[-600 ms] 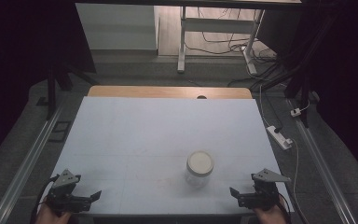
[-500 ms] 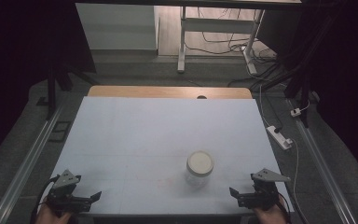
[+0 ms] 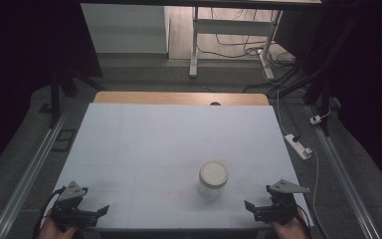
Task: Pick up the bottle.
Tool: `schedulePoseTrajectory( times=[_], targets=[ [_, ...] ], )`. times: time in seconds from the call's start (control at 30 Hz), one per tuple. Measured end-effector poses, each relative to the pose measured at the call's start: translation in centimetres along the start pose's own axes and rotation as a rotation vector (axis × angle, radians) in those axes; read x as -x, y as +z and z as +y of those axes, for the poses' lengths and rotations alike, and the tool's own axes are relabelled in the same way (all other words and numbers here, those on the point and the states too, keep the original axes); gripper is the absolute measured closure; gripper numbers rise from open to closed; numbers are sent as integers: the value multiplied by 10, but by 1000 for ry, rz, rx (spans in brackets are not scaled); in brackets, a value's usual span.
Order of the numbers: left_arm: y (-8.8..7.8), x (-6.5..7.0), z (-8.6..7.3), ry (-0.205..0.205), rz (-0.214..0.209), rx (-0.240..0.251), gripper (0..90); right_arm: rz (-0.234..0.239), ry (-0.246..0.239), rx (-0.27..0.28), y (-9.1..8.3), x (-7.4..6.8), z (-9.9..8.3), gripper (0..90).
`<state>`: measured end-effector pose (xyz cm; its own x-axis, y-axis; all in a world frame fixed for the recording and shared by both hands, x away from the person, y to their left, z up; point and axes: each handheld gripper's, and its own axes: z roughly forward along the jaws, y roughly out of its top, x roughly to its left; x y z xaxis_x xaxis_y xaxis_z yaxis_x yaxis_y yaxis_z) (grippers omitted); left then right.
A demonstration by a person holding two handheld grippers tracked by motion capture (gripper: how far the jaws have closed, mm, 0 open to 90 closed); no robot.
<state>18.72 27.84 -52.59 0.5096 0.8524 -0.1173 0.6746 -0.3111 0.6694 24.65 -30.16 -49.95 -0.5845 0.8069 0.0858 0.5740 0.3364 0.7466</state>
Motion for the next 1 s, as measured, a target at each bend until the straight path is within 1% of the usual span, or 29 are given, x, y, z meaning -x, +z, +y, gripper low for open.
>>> schedulePoseTrajectory(
  times=[0.27, 0.4, 0.5, 0.6, 0.73, 0.83, 0.93, 1.0],
  targets=[
    [0, -1, 0, -6, -10, 5, 20, 5, -14, -2, 0, -1, 0, 0],
    [0, -2, 0, -10, -13, 4, 22, 7, -29, 17, -2, -3, 1, 0],
    [0, -2, 0, -10, -14, 5, 22, 39, -17, 55, -3, -6, 3, 0],
    [0, -2, 0, -9, -15, 4, 22, 40, -29, 59, -3, -8, 4, 0],
    [-1, -2, 0, -13, -17, 5, 22, 58, -39, 55, 0, -10, 5, 0],
    [0, -2, 0, -12, -17, 4, 22, 65, -36, 37, 3, -13, 7, 0],
    [0, -2, 0, -10, -16, 2, 22, 92, -6, 28, 5, -15, 9, 25],
    [0, -2, 0, -11, -17, 1, 22, 102, -2, 24, 6, -16, 10, 26]
  ],
)
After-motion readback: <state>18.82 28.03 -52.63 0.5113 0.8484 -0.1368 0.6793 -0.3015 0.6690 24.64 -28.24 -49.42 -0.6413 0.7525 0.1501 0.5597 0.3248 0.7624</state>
